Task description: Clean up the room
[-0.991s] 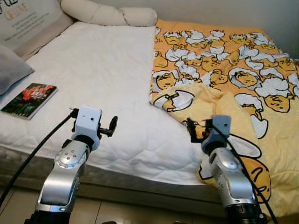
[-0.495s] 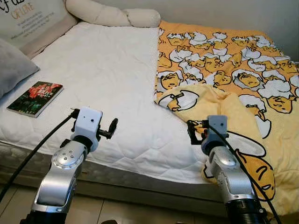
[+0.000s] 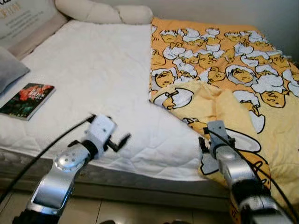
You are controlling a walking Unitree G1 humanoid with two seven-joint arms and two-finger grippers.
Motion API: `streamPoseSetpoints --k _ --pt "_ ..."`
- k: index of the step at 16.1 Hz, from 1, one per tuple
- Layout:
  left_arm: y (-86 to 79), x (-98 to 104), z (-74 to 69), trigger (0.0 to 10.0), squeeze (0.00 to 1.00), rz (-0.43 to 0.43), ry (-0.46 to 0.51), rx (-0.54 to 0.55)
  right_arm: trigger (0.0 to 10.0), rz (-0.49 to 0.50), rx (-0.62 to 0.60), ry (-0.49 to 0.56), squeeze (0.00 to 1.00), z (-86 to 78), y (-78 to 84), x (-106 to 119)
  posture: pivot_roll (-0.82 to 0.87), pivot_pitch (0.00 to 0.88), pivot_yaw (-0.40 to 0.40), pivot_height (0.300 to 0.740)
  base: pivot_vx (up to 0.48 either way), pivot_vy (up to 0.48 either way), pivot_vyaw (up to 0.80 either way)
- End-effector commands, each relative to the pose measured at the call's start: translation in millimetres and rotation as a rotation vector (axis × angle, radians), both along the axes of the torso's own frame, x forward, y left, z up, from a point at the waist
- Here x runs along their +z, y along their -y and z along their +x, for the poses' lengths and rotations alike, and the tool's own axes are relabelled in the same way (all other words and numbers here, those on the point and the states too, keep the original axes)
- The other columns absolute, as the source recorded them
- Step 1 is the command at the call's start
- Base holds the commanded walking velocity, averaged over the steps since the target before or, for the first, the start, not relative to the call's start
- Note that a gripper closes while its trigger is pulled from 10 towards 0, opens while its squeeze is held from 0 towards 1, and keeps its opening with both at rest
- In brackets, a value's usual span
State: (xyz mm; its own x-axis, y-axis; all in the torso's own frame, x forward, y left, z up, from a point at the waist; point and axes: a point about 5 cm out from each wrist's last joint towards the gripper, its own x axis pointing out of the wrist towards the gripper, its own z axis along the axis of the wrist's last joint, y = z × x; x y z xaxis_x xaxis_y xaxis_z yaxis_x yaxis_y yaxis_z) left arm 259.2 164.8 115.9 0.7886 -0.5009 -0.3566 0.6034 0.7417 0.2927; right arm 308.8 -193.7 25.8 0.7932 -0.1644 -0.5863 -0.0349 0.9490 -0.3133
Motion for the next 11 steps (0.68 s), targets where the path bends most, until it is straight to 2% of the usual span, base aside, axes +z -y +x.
streamPoseSetpoints --k 1,2,3,6,8,9,11 --pt "7.2 1 -0.3 10.0 0.0 0.001 -0.019 -0.09 10.0 -0.02 -0.017 -0.012 0.34 3.8 6.8 -1 0.0 0.0 -0.04 0.74 0.0 0.0 0.0" --pt "8.9 2 -0.9 10.0 0.0 0.004 -0.025 -0.116 10.0 -0.022 -0.022 -0.024 0.31 5.0 8.6 -2 0.0 0.0 -0.039 0.74 0.0 0.0 0.0" --pt "10.6 4 -3.3 10.0 0.0 0.015 -0.039 -0.163 10.0 -0.059 -0.013 -0.041 0.0 8.6 12.8 -2 0.01 0.0 -0.031 0.74 0.0 0.0 0.0" --pt "8.6 6 -7.3 10.0 0.0 0.038 -0.062 -0.216 10.0 -0.136 -0.002 -0.069 0.0 10.8 19.7 -2 0.02 0.0 -0.027 0.74 0.0 0.0 0.0" --pt "6.3 9 -7.8 10.0 0.0 0.051 -0.066 -0.238 10.0 -0.124 -0.018 -0.076 0.0 11.3 21.9 -2 0.03 0.0 -0.026 0.74 0.0 0.0 0.0" --pt "4.1 10 -8.4 10.0 0.0 0.058 -0.073 -0.249 3.8 -0.101 -0.024 -0.072 0.0 11.7 21.8 -2 0.04 0.0 -0.022 0.74 0.0 0.0 0.0" --pt "2.2 14 -14.3 10.0 0.0 0.068 -0.107 -0.31 0.0 -0.085 -0.03 -0.067 0.0 12.0 25.0 -1 0.05 0.0 -0.016 0.74 0.0 0.0 0.0"
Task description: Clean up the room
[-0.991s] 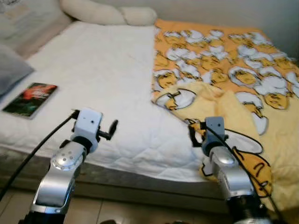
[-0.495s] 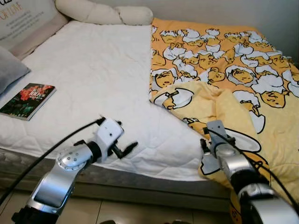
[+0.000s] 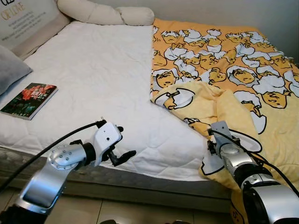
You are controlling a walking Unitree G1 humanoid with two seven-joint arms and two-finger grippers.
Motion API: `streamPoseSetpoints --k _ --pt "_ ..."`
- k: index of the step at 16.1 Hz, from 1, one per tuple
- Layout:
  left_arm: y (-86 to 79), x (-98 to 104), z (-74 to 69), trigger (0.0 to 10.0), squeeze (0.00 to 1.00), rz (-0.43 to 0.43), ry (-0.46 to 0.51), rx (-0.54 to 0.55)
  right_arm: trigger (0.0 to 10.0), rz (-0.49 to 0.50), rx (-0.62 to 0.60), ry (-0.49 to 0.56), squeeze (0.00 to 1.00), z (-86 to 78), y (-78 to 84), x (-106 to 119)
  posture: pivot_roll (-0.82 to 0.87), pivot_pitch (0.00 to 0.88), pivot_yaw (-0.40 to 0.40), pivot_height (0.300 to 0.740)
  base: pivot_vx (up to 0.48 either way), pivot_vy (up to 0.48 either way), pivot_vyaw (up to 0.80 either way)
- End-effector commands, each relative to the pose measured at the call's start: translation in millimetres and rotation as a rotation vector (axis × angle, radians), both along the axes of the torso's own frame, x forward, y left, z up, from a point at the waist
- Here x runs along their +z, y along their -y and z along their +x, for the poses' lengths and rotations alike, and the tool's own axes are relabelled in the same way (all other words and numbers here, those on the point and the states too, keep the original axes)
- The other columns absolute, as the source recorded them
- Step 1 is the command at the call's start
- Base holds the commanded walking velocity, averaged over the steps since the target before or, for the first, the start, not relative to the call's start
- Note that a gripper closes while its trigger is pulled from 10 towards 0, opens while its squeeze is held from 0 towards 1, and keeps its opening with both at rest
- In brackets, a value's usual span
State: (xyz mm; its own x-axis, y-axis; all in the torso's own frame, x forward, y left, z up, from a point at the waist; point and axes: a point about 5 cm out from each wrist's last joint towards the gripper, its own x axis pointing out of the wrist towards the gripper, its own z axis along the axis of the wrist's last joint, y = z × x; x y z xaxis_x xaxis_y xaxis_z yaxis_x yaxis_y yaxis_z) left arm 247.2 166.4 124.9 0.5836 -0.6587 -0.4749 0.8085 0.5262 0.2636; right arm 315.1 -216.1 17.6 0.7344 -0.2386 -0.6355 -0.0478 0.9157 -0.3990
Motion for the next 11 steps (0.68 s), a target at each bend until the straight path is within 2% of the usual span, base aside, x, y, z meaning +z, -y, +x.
streamPoseSetpoints --k 1,6,9,10,11 --pt "3.8 6 -3.4 10.0 0.0 -0.006 -0.007 -0.046 0.0 0.01 -0.014 0.023 0.0 5.7 3.6 7 0.05 0.0 -0.016 0.74 0.0 0.0 0.0" --pt "1.2 10 -7.6 10.0 0.0 0.009 -0.021 -0.055 0.0 -0.008 0.004 0.0 0.0 -0.9 11.6 2 0.07 0.0 -0.006 0.74 0.0 0.0 0.0" --pt "-5.9 20 -14.3 10.0 0.0 0.017 -0.004 -0.035 0.0 0.034 -0.018 0.024 0.0 -1.5 13.9 2 0.12 0.0 0.012 0.74 0.0 0.0 0.0" --pt "-6.4 25 -16.2 10.0 0.0 0.003 0.01 -0.026 0.7 0.054 -0.026 0.048 0.0 0.2 14.0 4 0.13 0.021 0.017 0.74 0.0 0.0 0.0" --pt "-6.9 30 -18.0 10.0 0.0 -0.011 0.015 -0.013 3.0 0.055 -0.022 0.049 0.0 0.0 14.8 4 0.14 0.044 0.021 0.74 0.0 0.0 0.0"
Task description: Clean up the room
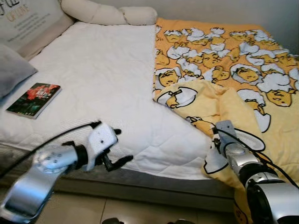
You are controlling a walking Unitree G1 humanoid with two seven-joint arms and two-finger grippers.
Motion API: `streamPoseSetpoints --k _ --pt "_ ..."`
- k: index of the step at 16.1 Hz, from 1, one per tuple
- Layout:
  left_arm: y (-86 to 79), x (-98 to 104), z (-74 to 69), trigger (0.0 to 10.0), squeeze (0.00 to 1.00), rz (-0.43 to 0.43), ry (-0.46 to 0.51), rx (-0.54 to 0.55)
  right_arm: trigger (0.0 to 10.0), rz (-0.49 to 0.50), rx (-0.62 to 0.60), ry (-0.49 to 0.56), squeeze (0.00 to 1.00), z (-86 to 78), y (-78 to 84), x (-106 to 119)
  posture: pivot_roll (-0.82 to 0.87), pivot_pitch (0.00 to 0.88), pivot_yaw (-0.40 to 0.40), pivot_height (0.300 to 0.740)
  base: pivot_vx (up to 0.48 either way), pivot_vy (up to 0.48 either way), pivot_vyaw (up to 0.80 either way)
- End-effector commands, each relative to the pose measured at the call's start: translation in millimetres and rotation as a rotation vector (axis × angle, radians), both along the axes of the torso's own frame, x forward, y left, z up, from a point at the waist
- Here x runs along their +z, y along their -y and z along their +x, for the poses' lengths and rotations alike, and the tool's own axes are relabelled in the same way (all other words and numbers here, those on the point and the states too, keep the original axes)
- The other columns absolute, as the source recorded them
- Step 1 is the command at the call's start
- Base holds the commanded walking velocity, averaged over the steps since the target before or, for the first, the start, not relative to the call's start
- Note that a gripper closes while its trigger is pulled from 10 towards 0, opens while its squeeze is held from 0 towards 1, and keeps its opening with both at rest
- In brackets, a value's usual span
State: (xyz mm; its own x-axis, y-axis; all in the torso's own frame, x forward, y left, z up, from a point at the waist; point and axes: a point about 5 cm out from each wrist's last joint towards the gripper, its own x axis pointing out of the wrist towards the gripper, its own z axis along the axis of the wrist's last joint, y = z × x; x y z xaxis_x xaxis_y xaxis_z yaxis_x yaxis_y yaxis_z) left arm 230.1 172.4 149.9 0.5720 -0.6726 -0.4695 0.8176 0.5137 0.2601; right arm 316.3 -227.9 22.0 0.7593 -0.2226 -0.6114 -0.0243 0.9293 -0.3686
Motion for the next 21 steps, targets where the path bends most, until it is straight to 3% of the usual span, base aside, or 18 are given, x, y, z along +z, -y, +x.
streamPoseSetpoints --k 1,3,4,5,6,7,10,13,17,18,21 --pt "-1.2 8 -2.7 10.0 0.0 -0.006 0.016 0.007 3.7 0.021 -0.016 0.002 0.0 -2.6 3.0 -2 0.14 0.062 0.022 0.74 0.0 0.0 0.0" --pt "-1.6 10 -6.8 10.0 0.0 -0.005 0.016 0.008 4.4 0.019 -0.005 -0.005 0.0 -4.3 1.3 -4 0.16 0.085 0.02 0.74 0.0 0.0 0.0" --pt "-2.2 11 -9.3 10.0 0.0 -0.003 0.014 0.015 5.5 0.016 0.0 -0.008 0.0 -5.2 0.5 -6 0.16 0.095 0.019 0.74 0.0 0.0 0.0" --pt "-2.5 12 -12.2 10.0 0.0 -0.004 0.009 0.02 10.0 0.004 0.002 -0.006 0.0 -5.5 -0.9 -6 0.17 0.102 0.016 0.74 0.0 0.0 0.0" --pt "-2.2 12 -12.7 10.0 0.0 -0.006 0.008 0.024 10.0 0.018 0.0 0.01 0.12 -4.4 -2.6 -6 0.16 0.104 0.015 0.74 0.0 0.0 0.0" --pt "-1.3 12 -12.9 10.0 0.0 -0.012 0.01 0.031 10.0 0.02 0.005 0.035 1.0 -1.9 -5.1 -3 0.16 0.105 0.014 0.74 0.0 0.0 0.0" --pt "2.2 13 -13.0 10.0 0.0 -0.041 0.016 0.051 10.0 0.007 -0.005 0.093 1.0 3.4 -9.1 2 0.15 0.098 0.011 0.74 0.0 0.0 0.0" --pt "9.3 11 -14.3 10.0 0.0 -0.062 0.014 0.063 10.0 -0.003 0.058 0.154 1.0 4.5 -26.3 1 0.14 0.091 0.003 0.74 0.0 0.0 0.0" --pt "11.5 12 -14.0 10.0 0.0 -0.073 0.012 0.063 10.0 -0.118 0.097 0.108 1.0 -3.4 -30.1 -8 0.14 0.097 0.006 0.74 0.0 0.0 0.0" --pt "11.4 12 -14.2 10.0 0.0 -0.071 0.009 0.06 10.0 -0.154 0.092 0.063 0.0 -7.9 -25.6 -13 0.15 0.1 0.01 0.74 0.0 0.0 0.0" --pt "11.5 12 -13.6 10.0 0.0 -0.069 0.007 0.055 10.0 -0.248 0.054 0.009 0.0 -16.3 -9.4 -18 0.15 0.1 0.012 0.74 0.0 0.0 0.0"
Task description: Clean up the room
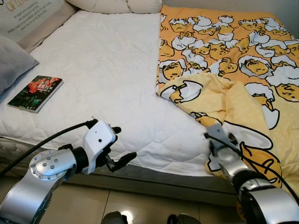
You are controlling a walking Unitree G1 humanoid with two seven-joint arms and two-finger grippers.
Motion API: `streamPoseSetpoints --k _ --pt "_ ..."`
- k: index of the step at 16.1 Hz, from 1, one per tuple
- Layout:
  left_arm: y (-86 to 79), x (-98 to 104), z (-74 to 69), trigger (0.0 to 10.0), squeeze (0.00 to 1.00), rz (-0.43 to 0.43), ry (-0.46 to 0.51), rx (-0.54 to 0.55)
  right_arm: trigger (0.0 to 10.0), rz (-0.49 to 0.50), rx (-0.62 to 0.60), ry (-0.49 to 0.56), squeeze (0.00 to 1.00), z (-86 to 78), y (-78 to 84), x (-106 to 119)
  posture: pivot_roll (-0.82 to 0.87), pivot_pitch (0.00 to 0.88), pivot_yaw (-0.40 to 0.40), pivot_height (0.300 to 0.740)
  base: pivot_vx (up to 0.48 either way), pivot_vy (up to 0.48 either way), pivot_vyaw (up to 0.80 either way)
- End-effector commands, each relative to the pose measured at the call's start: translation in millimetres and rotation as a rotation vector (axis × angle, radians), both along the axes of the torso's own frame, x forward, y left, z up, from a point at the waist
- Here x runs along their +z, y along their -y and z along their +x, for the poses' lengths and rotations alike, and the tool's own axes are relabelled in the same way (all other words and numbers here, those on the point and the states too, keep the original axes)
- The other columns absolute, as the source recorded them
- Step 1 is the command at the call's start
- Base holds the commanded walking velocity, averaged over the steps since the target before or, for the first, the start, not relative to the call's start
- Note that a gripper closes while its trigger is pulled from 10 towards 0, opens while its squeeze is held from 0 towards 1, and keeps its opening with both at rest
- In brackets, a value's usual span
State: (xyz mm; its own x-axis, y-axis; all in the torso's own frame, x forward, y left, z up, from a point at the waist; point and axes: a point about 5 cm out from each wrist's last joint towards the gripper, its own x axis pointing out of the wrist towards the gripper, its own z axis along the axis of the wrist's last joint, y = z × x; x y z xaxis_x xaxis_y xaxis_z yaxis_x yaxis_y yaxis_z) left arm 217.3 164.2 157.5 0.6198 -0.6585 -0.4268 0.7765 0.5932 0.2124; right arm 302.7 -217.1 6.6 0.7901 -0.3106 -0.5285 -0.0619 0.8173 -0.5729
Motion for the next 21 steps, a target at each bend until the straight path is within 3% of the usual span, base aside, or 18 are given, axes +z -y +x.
streamPoseSetpoints --k 1,3,4,6,8,10,21 --pt "3.8 5 -0.6 10.0 0.0 0.004 0.016 -0.023 10.0 0.005 -0.024 -0.044 0.0 -6.8 3.8 -6 0.15 0.101 0.012 0.74 0.0 0.0 0.0" --pt "4.5 6 0.1 10.0 0.0 0.004 0.018 -0.026 10.0 0.041 -0.051 -0.056 0.0 -10.0 8.2 -9 0.16 0.107 0.015 0.74 0.0 0.0 0.0" --pt "4.9 6 -0.3 10.0 0.0 0.004 0.015 -0.029 9.3 0.062 -0.092 -0.053 0.0 -11.3 13.0 -8 0.16 0.114 0.019 0.74 0.0 0.0 0.0" --pt "4.9 6 -1.1 10.0 0.0 0.007 0.008 -0.037 0.0 0.125 -0.161 -0.04 0.0 -13.4 19.1 -9 0.16 0.116 0.025 0.74 0.0 0.0 0.0" --pt "4.9 6 -0.6 10.0 0.0 0.006 0.007 -0.038 0.0 0.17 -0.184 -0.03 0.0 -13.3 19.7 -9 0.16 0.113 0.027 0.74 0.0 0.0 0.0" --pt "5.0 6 0.6 10.0 0.0 0.008 0.005 -0.045 0.0 0.287 -0.181 -0.004 0.0 -9.8 13.3 -7 0.15 0.099 0.026 0.74 0.0 0.0 0.0" --pt "7.6 3 3.1 10.0 0.0 0.003 -0.009 -0.067 0.0 0.339 -0.185 0.001 0.0 -9.4 19.0 -6 0.13 0.062 0.03 0.74 0.0 0.0 0.0"
